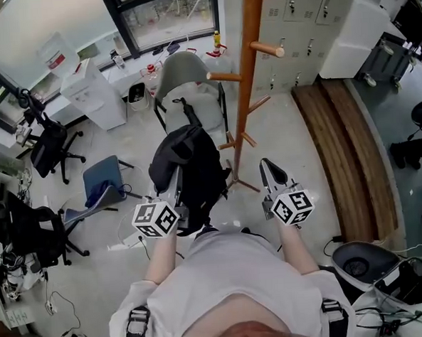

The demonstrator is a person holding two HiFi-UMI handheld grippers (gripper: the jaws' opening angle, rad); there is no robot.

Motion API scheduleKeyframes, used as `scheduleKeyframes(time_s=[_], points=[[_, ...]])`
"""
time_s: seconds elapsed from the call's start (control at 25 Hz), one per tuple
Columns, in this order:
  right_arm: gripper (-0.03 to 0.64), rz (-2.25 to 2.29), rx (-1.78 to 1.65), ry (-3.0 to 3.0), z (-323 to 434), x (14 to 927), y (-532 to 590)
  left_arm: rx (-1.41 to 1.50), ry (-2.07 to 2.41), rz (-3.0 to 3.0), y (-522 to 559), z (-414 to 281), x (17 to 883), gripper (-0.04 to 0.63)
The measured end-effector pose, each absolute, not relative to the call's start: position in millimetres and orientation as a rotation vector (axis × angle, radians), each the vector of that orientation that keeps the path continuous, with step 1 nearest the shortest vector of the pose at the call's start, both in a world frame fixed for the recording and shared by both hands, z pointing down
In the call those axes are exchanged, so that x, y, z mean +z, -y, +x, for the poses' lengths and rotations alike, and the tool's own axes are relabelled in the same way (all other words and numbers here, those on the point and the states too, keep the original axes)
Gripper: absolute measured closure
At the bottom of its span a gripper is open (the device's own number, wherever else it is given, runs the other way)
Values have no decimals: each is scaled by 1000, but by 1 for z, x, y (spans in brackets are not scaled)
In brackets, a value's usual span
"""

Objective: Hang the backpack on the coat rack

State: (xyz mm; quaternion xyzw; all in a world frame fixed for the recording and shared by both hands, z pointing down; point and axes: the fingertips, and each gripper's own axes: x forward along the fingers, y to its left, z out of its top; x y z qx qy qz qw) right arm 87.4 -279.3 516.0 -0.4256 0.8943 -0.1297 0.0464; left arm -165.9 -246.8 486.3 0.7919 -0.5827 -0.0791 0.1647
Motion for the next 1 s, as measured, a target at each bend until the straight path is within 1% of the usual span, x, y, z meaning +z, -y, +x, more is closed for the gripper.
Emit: scheduleKeyframes(time_s=[0.6,1.0], points=[[607,-1346,-399,-2683,89,515,282,-204,1673,2261,260,-176,480,520],[607,-1369,-396,-2661,90,514,281,-228,1683,2271,280,-183,452,520]])
